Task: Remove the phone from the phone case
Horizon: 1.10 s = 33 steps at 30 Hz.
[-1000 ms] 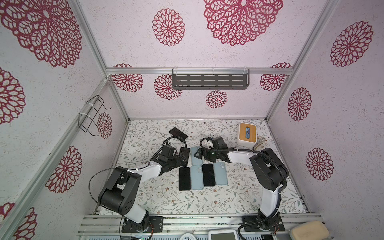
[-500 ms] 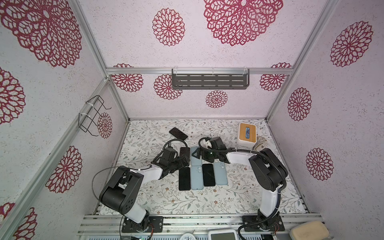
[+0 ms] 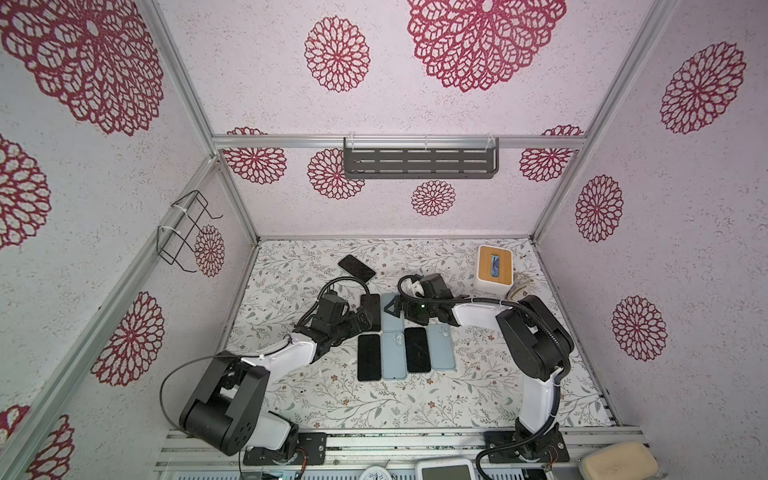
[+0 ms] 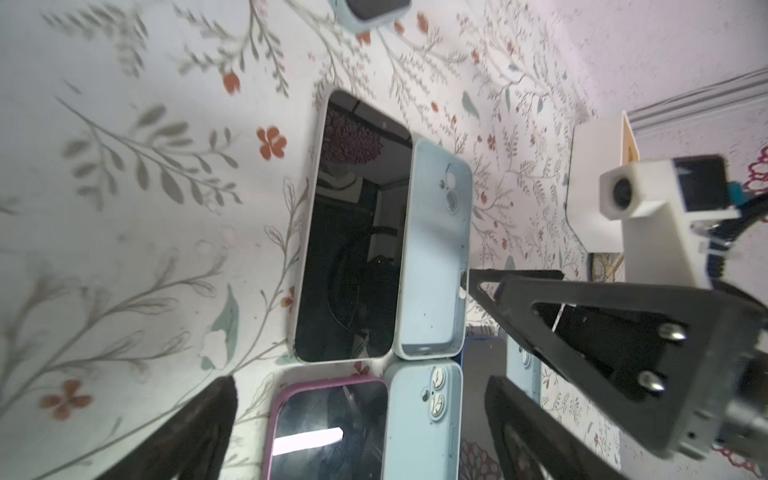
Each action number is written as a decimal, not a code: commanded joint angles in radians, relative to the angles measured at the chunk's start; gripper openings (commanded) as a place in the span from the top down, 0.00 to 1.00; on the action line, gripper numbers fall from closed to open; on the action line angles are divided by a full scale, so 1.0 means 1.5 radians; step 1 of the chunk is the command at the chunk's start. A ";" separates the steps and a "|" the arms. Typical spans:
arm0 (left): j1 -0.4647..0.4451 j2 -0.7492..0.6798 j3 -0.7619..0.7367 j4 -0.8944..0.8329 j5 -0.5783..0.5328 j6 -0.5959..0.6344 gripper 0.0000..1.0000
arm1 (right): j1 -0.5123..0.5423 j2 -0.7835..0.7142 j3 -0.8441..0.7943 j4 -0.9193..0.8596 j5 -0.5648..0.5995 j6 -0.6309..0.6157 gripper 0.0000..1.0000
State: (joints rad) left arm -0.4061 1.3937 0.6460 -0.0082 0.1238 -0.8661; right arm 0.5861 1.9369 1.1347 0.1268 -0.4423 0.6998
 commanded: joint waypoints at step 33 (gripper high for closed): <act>0.082 0.593 0.940 -0.647 -0.159 -0.061 0.03 | 0.007 -0.324 -0.053 -0.182 0.152 -0.286 0.01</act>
State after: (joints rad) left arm -0.2771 2.2482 2.0075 -0.9226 -0.0921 -0.8749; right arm 0.5949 1.4899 1.0649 -0.1741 -0.2291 0.3088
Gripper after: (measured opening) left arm 0.972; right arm 0.988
